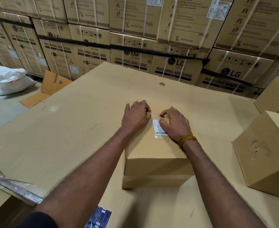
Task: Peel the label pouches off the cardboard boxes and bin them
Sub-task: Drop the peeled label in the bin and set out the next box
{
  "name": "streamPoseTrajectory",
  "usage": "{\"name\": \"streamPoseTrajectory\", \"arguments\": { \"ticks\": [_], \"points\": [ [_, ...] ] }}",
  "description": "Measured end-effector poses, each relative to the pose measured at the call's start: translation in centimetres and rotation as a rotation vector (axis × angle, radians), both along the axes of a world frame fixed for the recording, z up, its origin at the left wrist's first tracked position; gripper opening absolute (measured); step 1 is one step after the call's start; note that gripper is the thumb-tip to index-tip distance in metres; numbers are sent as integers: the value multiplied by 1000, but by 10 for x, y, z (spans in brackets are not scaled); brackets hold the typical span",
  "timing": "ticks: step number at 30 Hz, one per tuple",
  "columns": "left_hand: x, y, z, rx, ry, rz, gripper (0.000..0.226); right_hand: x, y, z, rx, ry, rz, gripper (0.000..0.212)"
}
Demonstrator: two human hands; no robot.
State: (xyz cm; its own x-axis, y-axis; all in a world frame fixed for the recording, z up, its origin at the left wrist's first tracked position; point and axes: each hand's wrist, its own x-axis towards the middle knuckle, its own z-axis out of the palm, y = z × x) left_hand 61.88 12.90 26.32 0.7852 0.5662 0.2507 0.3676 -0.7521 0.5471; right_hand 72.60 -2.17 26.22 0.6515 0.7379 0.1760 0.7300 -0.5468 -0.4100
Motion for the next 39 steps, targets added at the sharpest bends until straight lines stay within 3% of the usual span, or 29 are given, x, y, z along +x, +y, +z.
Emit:
{"name": "streamPoseTrajectory", "arguments": {
  "ticks": [6, 11, 16, 20, 24, 29, 35, 39],
  "points": [
    [0, -1, 1, 10, -3, 0, 11, -1, -1, 1, -30, -8, -2, 41],
    [0, -1, 2, 18, -2, 5, 11, 0, 0, -1, 3, 8, 5, 24],
    [0, -1, 2, 13, 6, 7, 10, 2, -1, -2, -37, 0, 19, 36],
    [-1, -2, 2, 20, 3, 8, 10, 1, -1, -2, -12, 19, 8, 25],
    [-1, -2, 1, 10, 8, 9, 10, 0, -1, -1, -28, 1, 24, 35],
    [-1, -2, 2, 13, -1, 7, 11, -1, -2, 1, -3, 6, 15, 26],
    [-1, -2, 2, 2, 2, 8, 11, -3, -2, 3, -61, 15, 23, 42],
    [-1, -2, 2, 6, -8, 8, 11, -5, -3, 4, -29, 21, 14, 33]
  ]
}}
